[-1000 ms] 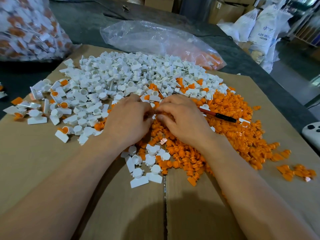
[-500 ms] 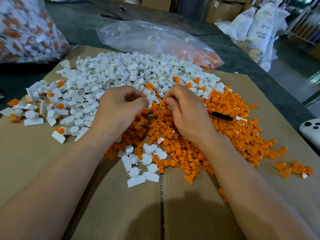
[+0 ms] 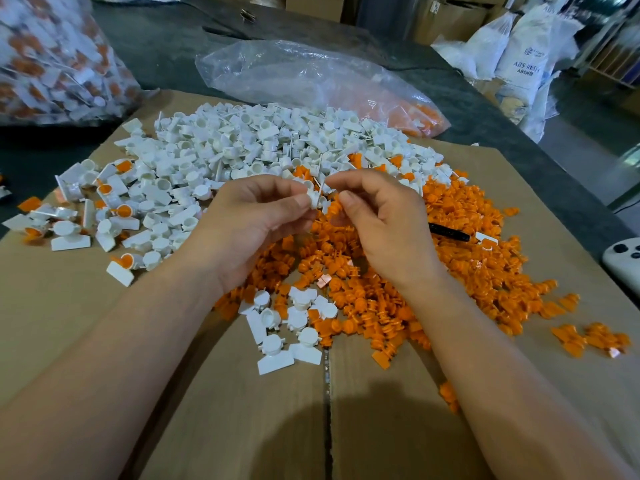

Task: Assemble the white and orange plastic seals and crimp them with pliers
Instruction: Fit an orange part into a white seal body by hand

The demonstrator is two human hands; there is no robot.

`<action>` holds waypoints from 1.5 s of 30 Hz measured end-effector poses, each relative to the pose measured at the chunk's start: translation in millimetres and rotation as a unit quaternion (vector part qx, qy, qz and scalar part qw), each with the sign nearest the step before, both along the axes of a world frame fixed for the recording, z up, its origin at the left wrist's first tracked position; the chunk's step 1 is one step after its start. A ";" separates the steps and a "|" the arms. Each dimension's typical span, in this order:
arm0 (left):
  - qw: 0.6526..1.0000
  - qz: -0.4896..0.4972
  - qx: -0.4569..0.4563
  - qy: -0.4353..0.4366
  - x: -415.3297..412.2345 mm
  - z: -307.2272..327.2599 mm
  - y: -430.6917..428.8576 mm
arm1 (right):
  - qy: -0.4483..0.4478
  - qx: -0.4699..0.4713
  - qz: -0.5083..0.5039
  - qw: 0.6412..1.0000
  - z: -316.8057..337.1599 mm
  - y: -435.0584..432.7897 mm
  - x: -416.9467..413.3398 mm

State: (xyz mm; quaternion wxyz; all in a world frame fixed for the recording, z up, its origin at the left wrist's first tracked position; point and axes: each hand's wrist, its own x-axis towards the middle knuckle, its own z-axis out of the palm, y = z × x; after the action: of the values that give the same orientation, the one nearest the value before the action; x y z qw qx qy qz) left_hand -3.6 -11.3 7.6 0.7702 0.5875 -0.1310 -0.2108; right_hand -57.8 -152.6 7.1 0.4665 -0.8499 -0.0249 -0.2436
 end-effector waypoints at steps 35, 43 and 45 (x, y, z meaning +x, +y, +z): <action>0.996 -0.054 0.044 -0.050 -4.6 -2.6 4.1 | 0.005 -0.018 0.056 0.998 -0.1 -2.4 -2.2; 0.999 -0.042 -0.015 -0.018 -4.7 -1.9 3.5 | -0.027 -0.046 0.056 0.997 1.9 -5.5 -3.7; 0.999 -0.040 -0.015 -0.026 -5.4 -2.5 2.7 | -0.024 -0.032 0.063 0.997 2.6 -5.0 -4.4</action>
State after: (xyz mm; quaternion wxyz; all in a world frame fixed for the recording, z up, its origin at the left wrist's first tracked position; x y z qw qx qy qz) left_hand -8.9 -8.6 5.1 0.7659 0.5759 -0.1778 -0.2240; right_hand -62.2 -157.6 9.7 0.4529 -0.8549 -0.0976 -0.2335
